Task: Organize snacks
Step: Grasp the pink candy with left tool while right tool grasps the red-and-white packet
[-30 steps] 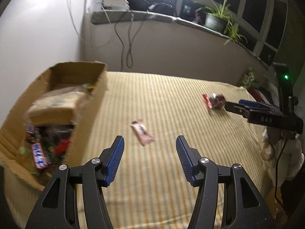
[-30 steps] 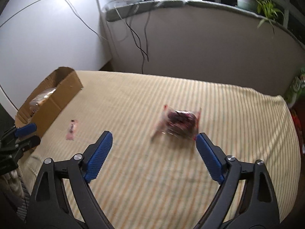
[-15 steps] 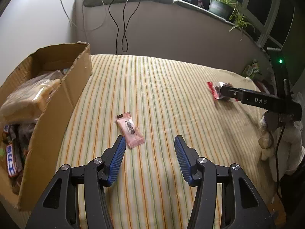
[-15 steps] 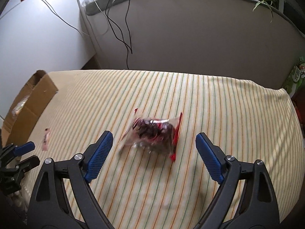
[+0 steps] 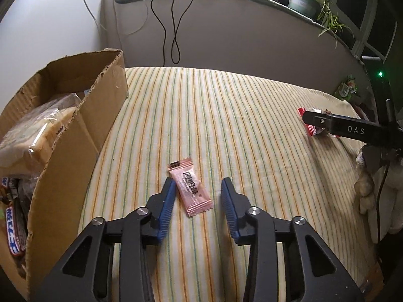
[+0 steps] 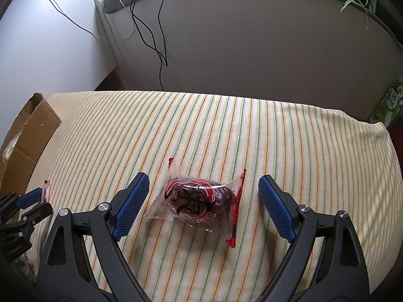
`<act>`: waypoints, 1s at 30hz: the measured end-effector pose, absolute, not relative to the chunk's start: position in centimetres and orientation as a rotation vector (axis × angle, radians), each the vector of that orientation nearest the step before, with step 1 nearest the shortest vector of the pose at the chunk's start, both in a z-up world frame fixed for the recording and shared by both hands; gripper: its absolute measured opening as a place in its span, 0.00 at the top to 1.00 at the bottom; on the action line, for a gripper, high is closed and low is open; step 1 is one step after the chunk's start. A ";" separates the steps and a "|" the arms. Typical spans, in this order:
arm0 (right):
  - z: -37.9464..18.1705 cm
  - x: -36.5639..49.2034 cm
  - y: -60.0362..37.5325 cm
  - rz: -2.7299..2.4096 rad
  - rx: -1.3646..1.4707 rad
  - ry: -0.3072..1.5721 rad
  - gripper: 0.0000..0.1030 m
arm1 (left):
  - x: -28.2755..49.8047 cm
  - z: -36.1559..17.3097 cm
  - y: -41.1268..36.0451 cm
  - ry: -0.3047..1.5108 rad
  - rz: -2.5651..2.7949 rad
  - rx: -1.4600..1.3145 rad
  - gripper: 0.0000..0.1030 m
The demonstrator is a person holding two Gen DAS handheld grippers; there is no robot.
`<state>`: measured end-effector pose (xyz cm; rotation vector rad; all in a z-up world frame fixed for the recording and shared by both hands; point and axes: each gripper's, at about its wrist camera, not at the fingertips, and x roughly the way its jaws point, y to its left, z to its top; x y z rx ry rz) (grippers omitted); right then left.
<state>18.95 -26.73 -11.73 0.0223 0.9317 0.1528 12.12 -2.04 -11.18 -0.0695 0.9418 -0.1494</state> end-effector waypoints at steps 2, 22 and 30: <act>-11.8 19.1 -26.7 0.152 0.022 0.932 0.12 | 12.0 -11.2 -2.1 0.935 -0.144 -0.056 0.71; -11.8 17.7 -26.7 0.162 0.015 0.935 0.40 | 11.7 -10.9 -2.5 0.919 -0.160 -0.044 0.82; -11.5 17.1 -26.4 0.172 0.015 0.933 0.41 | 10.7 -10.0 -2.5 0.891 -0.177 -0.041 0.82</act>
